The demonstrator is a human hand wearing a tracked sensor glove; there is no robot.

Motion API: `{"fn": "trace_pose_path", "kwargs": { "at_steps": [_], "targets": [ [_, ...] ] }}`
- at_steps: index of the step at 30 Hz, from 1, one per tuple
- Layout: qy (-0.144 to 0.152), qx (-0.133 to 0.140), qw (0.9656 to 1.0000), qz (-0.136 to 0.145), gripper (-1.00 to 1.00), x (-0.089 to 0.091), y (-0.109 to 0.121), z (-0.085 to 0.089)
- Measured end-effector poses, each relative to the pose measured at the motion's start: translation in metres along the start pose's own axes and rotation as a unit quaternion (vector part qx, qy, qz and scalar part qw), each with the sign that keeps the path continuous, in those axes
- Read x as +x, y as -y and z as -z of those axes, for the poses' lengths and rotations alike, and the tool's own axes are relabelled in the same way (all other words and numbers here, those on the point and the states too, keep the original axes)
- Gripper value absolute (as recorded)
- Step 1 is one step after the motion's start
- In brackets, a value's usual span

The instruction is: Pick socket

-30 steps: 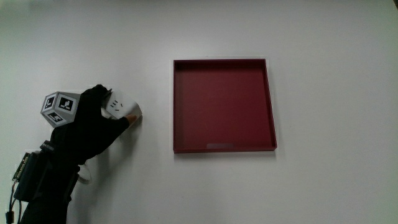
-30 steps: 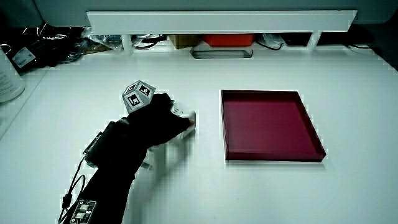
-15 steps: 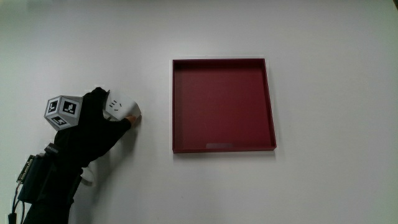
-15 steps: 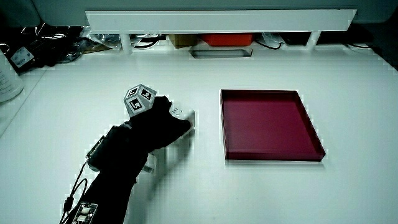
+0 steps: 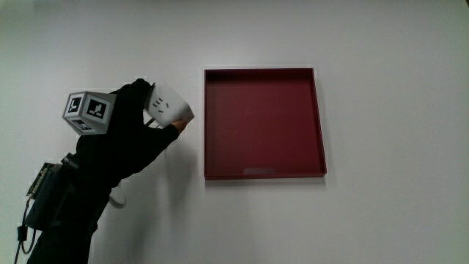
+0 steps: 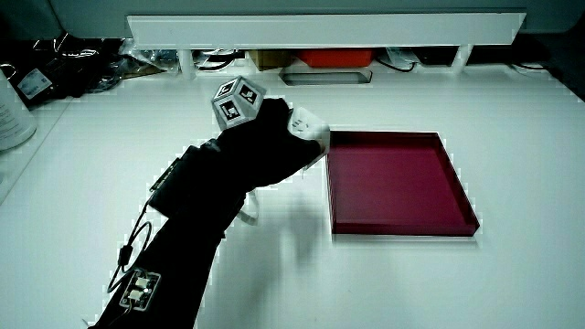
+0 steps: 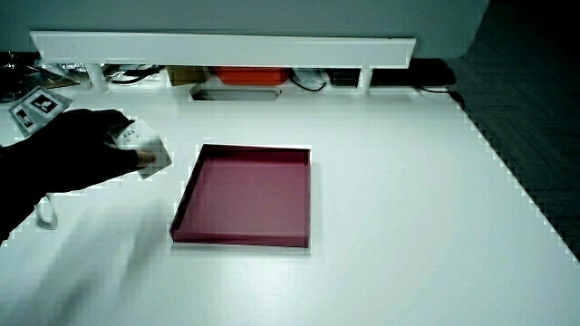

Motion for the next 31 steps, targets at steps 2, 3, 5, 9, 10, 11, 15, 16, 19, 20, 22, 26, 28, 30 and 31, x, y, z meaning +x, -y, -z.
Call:
{"fn": "trace_pose_path", "kwargs": {
  "at_steps": [2, 3, 5, 9, 10, 11, 15, 16, 19, 20, 22, 26, 28, 30, 31],
  "targets": [
    [0.012, 0.013, 0.9998, 0.003, 0.86, -0.005, 0.001, 0.003],
    [0.018, 0.019, 0.9997, 0.002, 0.90, -0.005, 0.003, 0.002],
    [0.014, 0.028, 0.9995, 0.003, 1.00, -0.004, 0.003, 0.003],
    [0.010, 0.033, 0.9994, 0.008, 1.00, -0.004, 0.004, 0.002],
    [0.011, 0.035, 0.9993, 0.006, 1.00, -0.004, 0.005, 0.002],
    [0.012, 0.036, 0.9993, 0.007, 1.00, -0.007, 0.004, 0.003],
    [0.010, 0.048, 0.9987, 0.016, 1.00, 0.001, 0.008, -0.005],
    [0.008, 0.051, 0.9984, 0.023, 1.00, 0.004, 0.009, -0.008],
    [0.009, 0.057, 0.9973, 0.045, 1.00, 0.023, 0.014, -0.021],
    [0.008, 0.058, 0.9969, 0.053, 1.00, 0.029, 0.015, -0.024],
    [0.008, 0.058, 0.9956, 0.073, 1.00, 0.042, 0.016, -0.028],
    [0.049, 0.059, 0.9931, 0.089, 1.00, 0.078, 0.021, -0.036],
    [0.056, 0.059, 0.9906, 0.110, 1.00, 0.092, 0.020, -0.036],
    [0.046, 0.060, 0.9898, 0.121, 1.00, 0.107, 0.019, -0.036],
    [0.082, 0.050, 0.9878, 0.123, 1.00, 0.107, 0.014, -0.031]
  ]
}}
